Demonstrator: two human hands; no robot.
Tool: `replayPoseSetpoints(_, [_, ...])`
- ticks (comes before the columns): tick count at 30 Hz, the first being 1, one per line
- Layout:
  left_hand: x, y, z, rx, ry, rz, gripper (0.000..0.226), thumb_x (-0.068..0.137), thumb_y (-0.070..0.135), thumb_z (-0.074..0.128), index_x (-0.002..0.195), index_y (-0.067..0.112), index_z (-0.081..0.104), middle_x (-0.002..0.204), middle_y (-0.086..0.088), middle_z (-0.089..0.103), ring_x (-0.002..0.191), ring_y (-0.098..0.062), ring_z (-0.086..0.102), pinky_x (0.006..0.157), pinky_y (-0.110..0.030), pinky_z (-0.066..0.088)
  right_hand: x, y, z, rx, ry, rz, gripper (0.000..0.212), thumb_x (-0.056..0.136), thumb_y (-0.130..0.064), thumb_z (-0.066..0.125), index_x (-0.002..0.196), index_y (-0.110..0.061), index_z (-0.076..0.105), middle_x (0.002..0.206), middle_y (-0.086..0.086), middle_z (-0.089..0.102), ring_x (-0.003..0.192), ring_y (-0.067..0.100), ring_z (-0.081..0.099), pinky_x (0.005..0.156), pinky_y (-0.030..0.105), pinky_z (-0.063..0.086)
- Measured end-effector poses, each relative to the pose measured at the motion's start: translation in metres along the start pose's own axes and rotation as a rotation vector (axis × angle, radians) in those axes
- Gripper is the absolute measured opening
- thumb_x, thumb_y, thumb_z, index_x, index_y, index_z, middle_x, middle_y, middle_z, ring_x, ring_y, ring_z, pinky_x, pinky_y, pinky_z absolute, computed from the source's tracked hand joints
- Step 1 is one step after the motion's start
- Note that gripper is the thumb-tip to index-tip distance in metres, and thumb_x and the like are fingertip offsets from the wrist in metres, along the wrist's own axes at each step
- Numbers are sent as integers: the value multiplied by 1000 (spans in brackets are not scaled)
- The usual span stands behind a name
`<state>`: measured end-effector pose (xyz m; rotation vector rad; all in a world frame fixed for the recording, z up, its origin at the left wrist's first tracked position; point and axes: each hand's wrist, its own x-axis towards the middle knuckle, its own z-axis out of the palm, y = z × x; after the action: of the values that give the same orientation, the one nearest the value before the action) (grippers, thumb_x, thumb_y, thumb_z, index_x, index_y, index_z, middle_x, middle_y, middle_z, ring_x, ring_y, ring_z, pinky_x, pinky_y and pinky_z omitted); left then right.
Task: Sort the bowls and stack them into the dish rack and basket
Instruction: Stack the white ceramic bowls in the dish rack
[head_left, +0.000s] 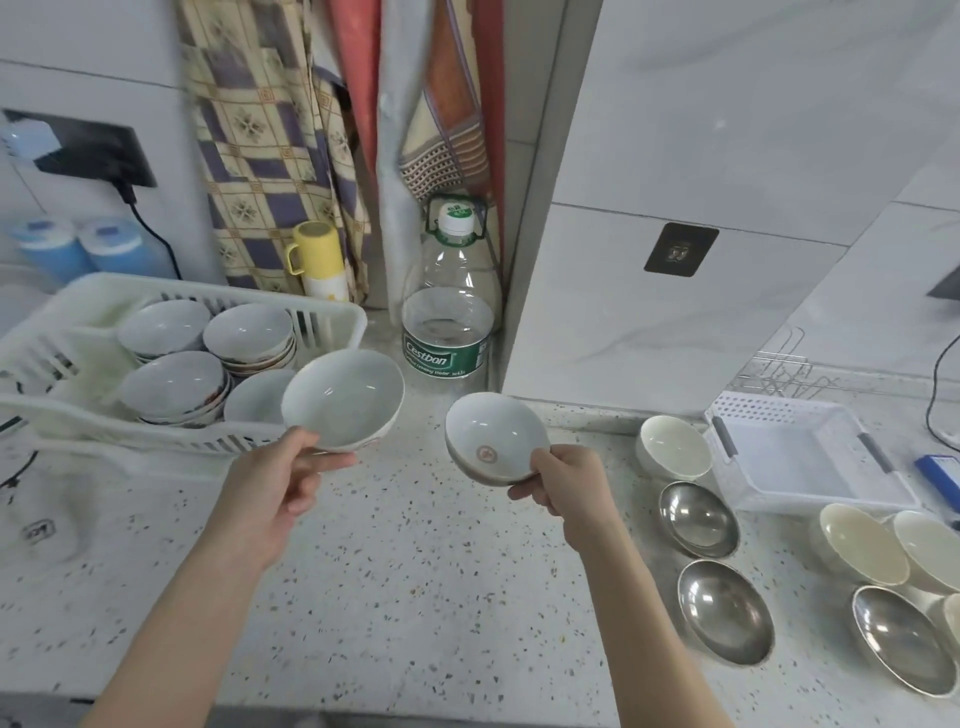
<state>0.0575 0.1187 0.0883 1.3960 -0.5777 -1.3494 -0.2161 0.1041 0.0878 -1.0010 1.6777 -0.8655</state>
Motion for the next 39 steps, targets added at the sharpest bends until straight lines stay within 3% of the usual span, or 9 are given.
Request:
replayPoseSetpoints(11, [78, 68, -124, -19, 55, 92, 9, 92, 10, 51, 92, 5, 59, 74, -18, 76, 32, -5, 33, 30, -13, 22, 14, -56, 157, 123, 49, -66, 19, 79, 0, 44, 65, -4, 55, 54, 16, 68, 31, 8, 33, 34, 17, 26])
replayPoseSetpoints(19, [115, 92, -178, -1, 57, 66, 12, 93, 9, 53, 89, 0, 60, 73, -15, 76, 34, -5, 34, 30, -14, 23, 35, -92, 249, -206, 28, -151, 9, 83, -8, 50, 80, -11, 59, 56, 7, 70, 33, 3, 49, 37, 16, 36])
replayPoseSetpoints(23, [127, 91, -184, -8, 31, 39, 11, 93, 9, 53, 90, 1, 60, 72, -15, 76, 33, -5, 32, 30, -14, 23, 48, -98, 273, -405, 26, -127, 19, 81, -8, 50, 88, 6, 62, 77, 21, 73, 58, 22, 57, 53, 29, 44])
replayPoseSetpoints(27, [137, 89, -188, 6, 8, 19, 10, 92, 9, 54, 90, 1, 61, 74, -18, 76, 34, -6, 32, 31, -15, 24, 57, -98, 284, -500, 1, -109, 25, 80, -7, 51, 89, 12, 64, 83, 26, 72, 62, 25, 53, 54, 31, 40])
replayPoseSetpoints(30, [143, 87, -189, 21, -18, 10, 12, 92, 10, 55, 94, 1, 62, 78, -19, 76, 36, -6, 33, 31, -15, 25, 62, -96, 289, -499, -15, -82, 26, 78, -7, 49, 86, 13, 63, 79, 27, 72, 58, 24, 51, 54, 29, 39])
replayPoseSetpoints(37, [161, 84, -188, 36, -51, 0, 13, 91, 12, 56, 92, 2, 65, 81, -20, 76, 36, -7, 34, 32, -15, 26, 71, -91, 297, -525, -54, 2, 11, 79, -8, 44, 72, -5, 52, 68, 18, 71, 28, 5, 41, 37, 16, 32])
replayPoseSetpoints(39, [166, 84, -187, 39, -57, -3, 13, 91, 12, 55, 90, 3, 65, 82, -21, 76, 36, -7, 34, 32, -16, 26, 73, -89, 299, -541, -60, 0, 13, 81, -9, 45, 68, -8, 48, 70, 17, 69, 30, 5, 44, 36, 15, 30])
